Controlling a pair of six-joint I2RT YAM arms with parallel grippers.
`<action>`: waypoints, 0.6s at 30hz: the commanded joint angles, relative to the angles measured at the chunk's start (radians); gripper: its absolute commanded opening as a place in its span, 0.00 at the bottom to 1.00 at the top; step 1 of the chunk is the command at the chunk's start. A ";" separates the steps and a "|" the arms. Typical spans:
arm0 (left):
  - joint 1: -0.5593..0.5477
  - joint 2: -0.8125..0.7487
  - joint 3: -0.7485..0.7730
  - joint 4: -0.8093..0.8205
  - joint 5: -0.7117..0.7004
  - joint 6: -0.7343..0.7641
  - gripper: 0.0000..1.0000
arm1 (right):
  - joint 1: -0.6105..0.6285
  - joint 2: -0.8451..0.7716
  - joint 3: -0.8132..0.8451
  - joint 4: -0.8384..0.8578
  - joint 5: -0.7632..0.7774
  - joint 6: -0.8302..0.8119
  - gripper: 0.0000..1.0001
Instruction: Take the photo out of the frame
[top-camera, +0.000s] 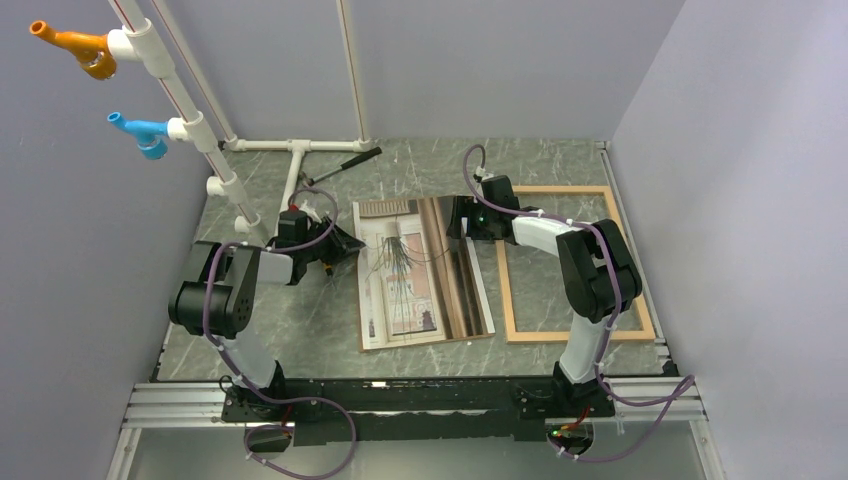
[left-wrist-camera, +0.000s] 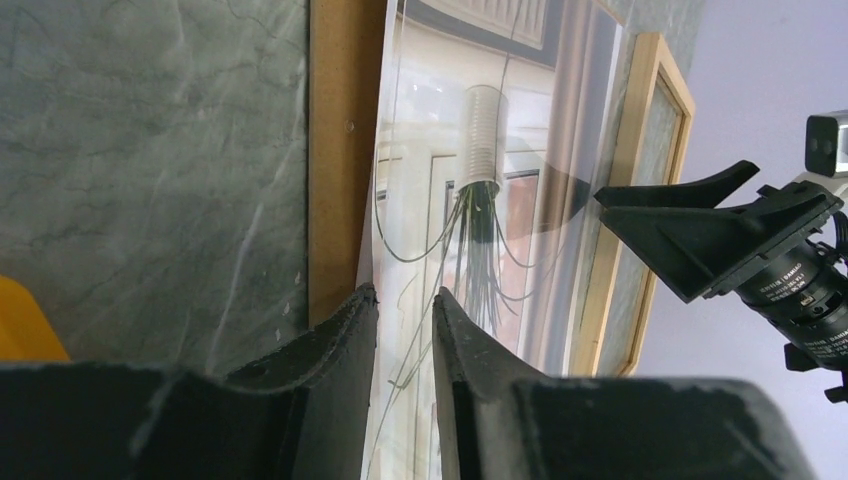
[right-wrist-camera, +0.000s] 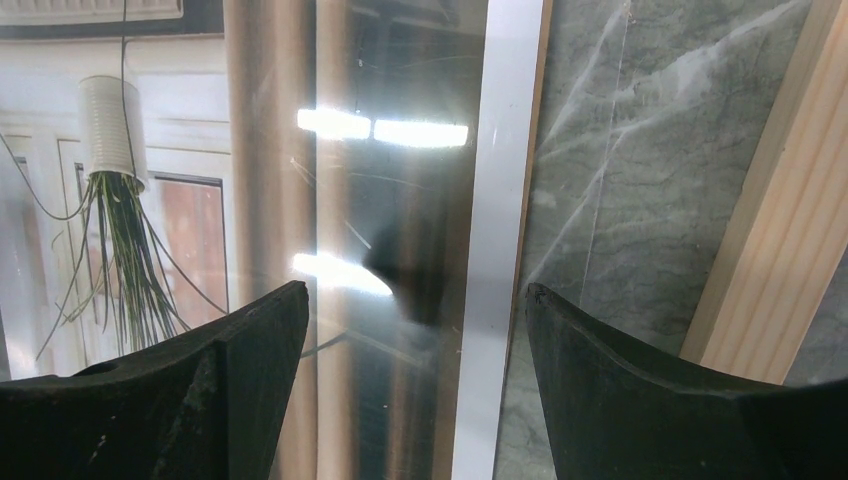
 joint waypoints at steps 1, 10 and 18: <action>-0.012 -0.004 -0.014 0.088 0.083 -0.028 0.32 | 0.011 0.051 -0.011 -0.067 -0.028 0.006 0.81; -0.012 -0.015 0.056 -0.136 -0.019 0.098 0.37 | 0.011 0.056 -0.001 -0.069 -0.030 0.007 0.81; -0.031 -0.028 0.067 -0.206 -0.106 0.149 0.52 | 0.012 0.059 0.004 -0.072 -0.029 0.007 0.81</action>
